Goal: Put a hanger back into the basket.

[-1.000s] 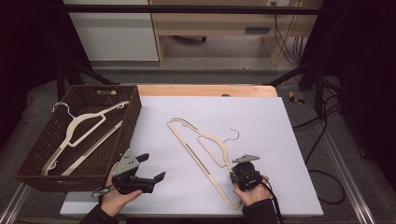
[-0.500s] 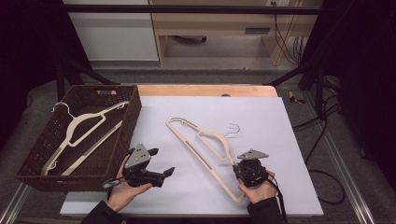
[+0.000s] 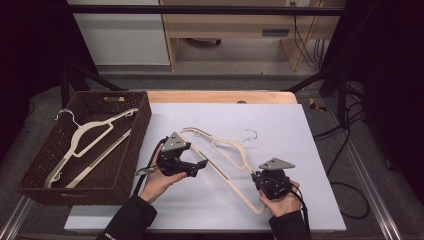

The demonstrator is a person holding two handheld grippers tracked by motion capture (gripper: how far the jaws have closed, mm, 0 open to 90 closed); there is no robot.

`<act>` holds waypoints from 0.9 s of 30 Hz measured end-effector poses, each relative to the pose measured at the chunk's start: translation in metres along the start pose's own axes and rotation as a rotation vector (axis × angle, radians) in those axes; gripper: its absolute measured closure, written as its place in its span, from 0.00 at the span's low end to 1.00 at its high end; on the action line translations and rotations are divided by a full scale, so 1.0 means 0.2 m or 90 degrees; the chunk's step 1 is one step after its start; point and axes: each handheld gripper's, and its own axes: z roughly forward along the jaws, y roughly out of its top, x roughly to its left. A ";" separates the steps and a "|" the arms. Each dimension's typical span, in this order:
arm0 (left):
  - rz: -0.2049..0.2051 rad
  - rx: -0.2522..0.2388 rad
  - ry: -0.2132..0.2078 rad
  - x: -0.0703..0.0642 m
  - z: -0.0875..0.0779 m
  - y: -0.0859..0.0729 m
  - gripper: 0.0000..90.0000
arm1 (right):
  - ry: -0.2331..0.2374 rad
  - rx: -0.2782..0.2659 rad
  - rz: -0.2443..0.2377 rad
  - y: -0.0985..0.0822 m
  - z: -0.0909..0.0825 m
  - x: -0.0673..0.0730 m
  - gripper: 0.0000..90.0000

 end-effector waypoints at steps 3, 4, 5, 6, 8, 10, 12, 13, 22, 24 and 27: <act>0.012 0.008 -0.002 -0.02 -0.03 -0.01 0.14 | 0.016 0.029 0.018 -0.03 0.05 0.00 0.89; 0.015 0.003 -0.003 -0.03 -0.04 -0.01 0.15 | 0.021 0.038 0.017 -0.04 0.07 -0.02 0.89; 0.019 0.001 -0.003 -0.03 -0.06 -0.02 0.15 | 0.019 0.044 0.015 -0.06 0.09 -0.03 0.89; 0.021 -0.002 -0.004 -0.04 -0.08 -0.02 0.15 | 0.024 0.048 0.019 -0.06 0.11 -0.03 0.89; 0.025 -0.005 -0.008 -0.05 -0.12 -0.04 0.15 | 0.033 0.052 0.021 -0.08 0.13 -0.05 0.89; 0.024 -0.012 -0.008 -0.06 -0.15 -0.05 0.15 | 0.030 0.056 0.015 -0.09 0.14 -0.05 0.88; 0.018 -0.016 -0.008 -0.05 -0.18 -0.07 0.15 | 0.028 0.065 0.008 -0.10 0.16 -0.05 0.88; 0.016 -0.019 -0.006 -0.05 -0.19 -0.07 0.15 | 0.025 0.069 0.010 -0.10 0.17 -0.05 0.88; 0.004 -0.028 0.000 -0.03 -0.26 -0.13 0.15 | 0.023 0.077 0.008 -0.11 0.20 -0.05 0.86; -0.002 -0.031 0.005 -0.03 -0.27 -0.15 0.15 | 0.021 0.068 0.003 -0.10 0.22 -0.05 0.84; -0.005 -0.029 0.007 -0.01 -0.28 -0.15 0.15 | 0.022 0.069 0.005 -0.08 0.24 -0.05 0.84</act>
